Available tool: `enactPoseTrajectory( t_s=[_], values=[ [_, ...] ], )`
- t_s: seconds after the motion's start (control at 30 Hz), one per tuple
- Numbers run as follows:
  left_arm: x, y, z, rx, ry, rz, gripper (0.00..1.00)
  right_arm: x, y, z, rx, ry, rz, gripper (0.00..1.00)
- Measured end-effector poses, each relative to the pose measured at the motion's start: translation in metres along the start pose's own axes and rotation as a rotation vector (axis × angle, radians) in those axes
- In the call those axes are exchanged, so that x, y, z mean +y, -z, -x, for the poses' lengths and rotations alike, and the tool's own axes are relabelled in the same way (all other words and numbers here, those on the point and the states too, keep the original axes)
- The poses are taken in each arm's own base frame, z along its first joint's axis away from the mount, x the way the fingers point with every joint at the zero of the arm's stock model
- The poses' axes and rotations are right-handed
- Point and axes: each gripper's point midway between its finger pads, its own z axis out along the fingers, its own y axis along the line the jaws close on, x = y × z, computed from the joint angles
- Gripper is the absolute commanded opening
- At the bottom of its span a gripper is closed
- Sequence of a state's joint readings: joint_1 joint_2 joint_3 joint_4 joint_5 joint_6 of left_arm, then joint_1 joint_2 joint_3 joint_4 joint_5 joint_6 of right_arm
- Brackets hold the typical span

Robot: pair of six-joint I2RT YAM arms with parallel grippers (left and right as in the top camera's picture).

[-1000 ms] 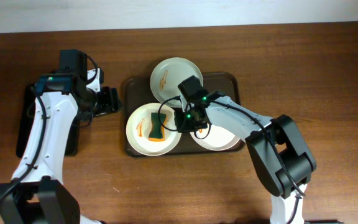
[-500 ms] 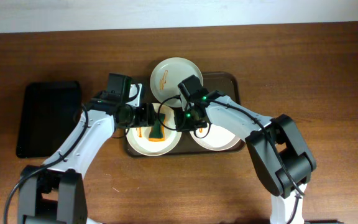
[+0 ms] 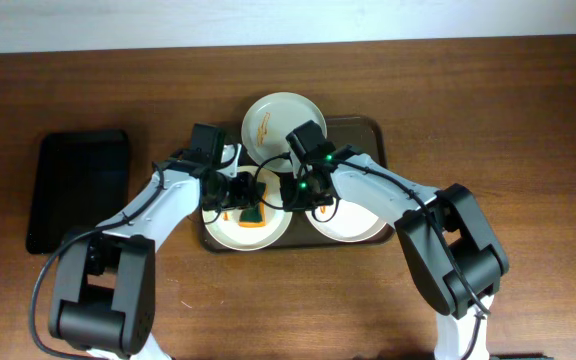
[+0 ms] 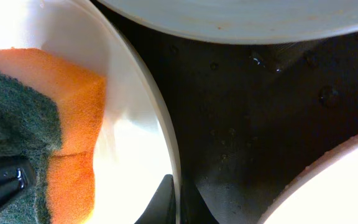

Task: Clean dirty plates on tray and stack at the side
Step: 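Scrub the front-left plate with the sponge in the left gripper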

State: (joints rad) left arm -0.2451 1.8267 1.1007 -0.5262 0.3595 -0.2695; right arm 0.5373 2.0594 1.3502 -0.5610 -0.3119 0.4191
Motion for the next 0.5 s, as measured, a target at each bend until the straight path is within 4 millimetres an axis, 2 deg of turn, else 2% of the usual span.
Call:
enactPoseTrajectory(
  t_s=[0.07, 0.13, 0.2, 0.27, 0.4, 0.5],
  values=[
    [0.002, -0.003, -0.001, 0.009, 0.003, 0.002, 0.41, 0.0, 0.0, 0.0, 0.0, 0.0, 0.0, 0.04],
    [0.006, -0.012, -0.007, 0.039, 0.015, 0.003, 0.25, 0.0, 0.0, 0.0, 0.0, 0.0, 0.0, 0.04],
    [0.006, -0.013, -0.008, 0.042, 0.021, 0.004, 0.09, 0.0, 0.0, 0.0, 0.0, 0.0, 0.0, 0.04],
    [0.012, -0.014, -0.007, 0.038, 0.021, 0.042, 0.0, 0.0, 0.0, 0.0, 0.001, -0.001, 0.0, 0.04],
    [0.032, -0.01, -0.005, 0.019, 0.006, 0.194, 0.0, 0.0, 0.0, 0.0, 0.002, -0.001, -0.001, 0.04],
    [0.057, 0.002, 0.003, -0.019, -0.001, 0.359, 0.0, 0.0, 0.0, -0.001, 0.004, -0.002, -0.001, 0.04]
  ],
)
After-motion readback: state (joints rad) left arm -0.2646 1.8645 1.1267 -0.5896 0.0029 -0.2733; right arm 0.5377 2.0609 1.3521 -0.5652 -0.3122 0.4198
